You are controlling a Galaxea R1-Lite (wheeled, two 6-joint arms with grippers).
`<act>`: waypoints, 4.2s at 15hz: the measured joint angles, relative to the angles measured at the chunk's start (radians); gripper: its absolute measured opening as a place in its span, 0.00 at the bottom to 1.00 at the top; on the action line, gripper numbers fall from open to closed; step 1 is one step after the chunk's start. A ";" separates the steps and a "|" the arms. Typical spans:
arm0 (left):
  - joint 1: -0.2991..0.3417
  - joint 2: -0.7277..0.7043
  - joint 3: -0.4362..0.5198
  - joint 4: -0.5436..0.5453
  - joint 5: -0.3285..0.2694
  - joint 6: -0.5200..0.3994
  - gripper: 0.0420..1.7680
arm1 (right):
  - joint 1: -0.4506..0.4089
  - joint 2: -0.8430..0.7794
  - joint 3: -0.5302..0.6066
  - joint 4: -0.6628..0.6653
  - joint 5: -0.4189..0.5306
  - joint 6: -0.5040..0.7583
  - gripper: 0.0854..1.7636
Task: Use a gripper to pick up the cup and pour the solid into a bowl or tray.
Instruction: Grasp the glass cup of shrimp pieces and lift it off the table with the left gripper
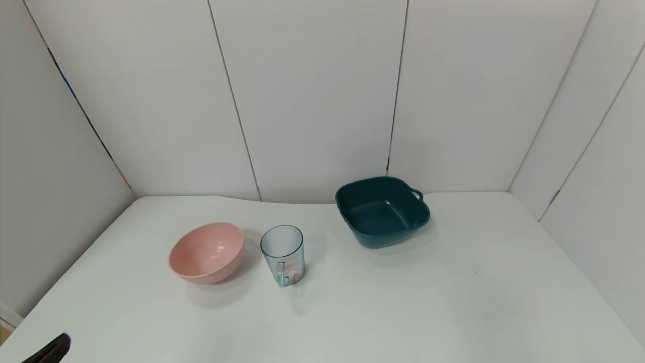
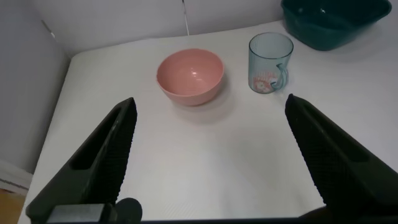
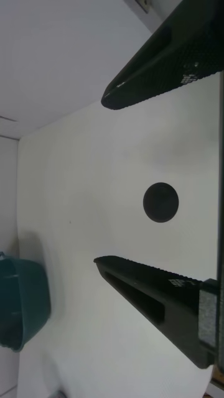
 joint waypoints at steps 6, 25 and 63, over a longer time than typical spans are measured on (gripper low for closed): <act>-0.036 0.359 -0.130 -0.006 -0.090 0.041 0.97 | 0.000 0.000 0.000 0.000 0.000 0.000 0.97; -0.072 1.046 -0.406 0.005 -0.136 0.427 0.97 | 0.000 0.000 0.000 0.001 0.000 0.000 0.97; -0.246 1.405 -0.625 -0.032 -0.139 0.383 0.97 | 0.001 0.000 0.000 0.000 0.001 -0.001 0.97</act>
